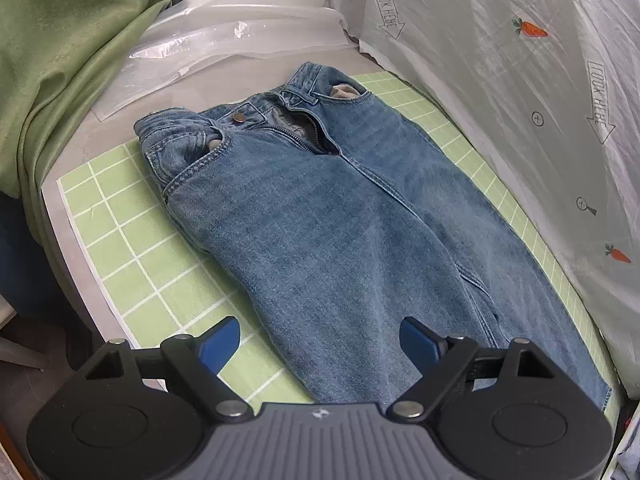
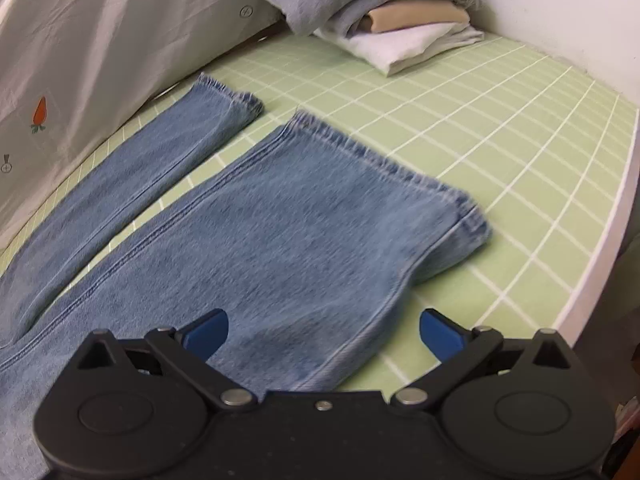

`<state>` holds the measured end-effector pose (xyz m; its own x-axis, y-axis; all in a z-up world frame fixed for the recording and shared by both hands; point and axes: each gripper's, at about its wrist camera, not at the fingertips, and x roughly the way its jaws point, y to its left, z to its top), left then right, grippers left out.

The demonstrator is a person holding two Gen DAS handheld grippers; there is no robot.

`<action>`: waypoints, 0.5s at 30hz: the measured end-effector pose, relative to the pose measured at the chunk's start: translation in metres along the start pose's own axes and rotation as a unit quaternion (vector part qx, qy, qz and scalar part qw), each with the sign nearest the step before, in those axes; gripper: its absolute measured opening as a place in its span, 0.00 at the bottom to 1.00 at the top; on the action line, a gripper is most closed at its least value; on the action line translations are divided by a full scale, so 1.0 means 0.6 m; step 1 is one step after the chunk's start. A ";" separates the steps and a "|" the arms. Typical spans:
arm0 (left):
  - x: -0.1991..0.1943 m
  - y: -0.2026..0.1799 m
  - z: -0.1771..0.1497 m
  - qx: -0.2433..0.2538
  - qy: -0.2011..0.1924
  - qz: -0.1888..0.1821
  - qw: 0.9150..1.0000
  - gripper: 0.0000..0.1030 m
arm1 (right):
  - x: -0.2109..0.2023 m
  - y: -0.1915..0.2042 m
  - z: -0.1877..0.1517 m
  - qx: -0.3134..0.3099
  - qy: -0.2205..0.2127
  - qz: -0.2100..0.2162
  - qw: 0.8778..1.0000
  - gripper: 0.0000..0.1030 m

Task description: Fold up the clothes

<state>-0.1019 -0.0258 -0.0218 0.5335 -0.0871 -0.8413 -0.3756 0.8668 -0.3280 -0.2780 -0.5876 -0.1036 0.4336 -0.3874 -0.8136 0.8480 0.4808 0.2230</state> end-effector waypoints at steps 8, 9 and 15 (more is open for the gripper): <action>0.022 0.040 0.032 -0.030 0.013 0.017 0.999 0.86 | 0.024 0.041 -0.006 -0.052 0.004 -0.063 0.997 1.00; 0.028 0.050 0.038 -0.042 0.017 0.023 0.999 0.86 | 0.030 0.052 -0.007 -0.072 0.010 -0.077 0.994 1.00; 0.064 0.120 0.086 -0.108 0.027 0.025 0.994 0.86 | 0.037 0.061 -0.004 -0.038 0.010 -0.097 0.995 1.00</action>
<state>-0.0693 0.0587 -0.0553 0.4713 -0.0785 -0.8785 -0.5567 0.7461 -0.3654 -0.2382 -0.5768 -0.1149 0.2577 -0.4632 -0.8480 0.8890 0.4574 0.0203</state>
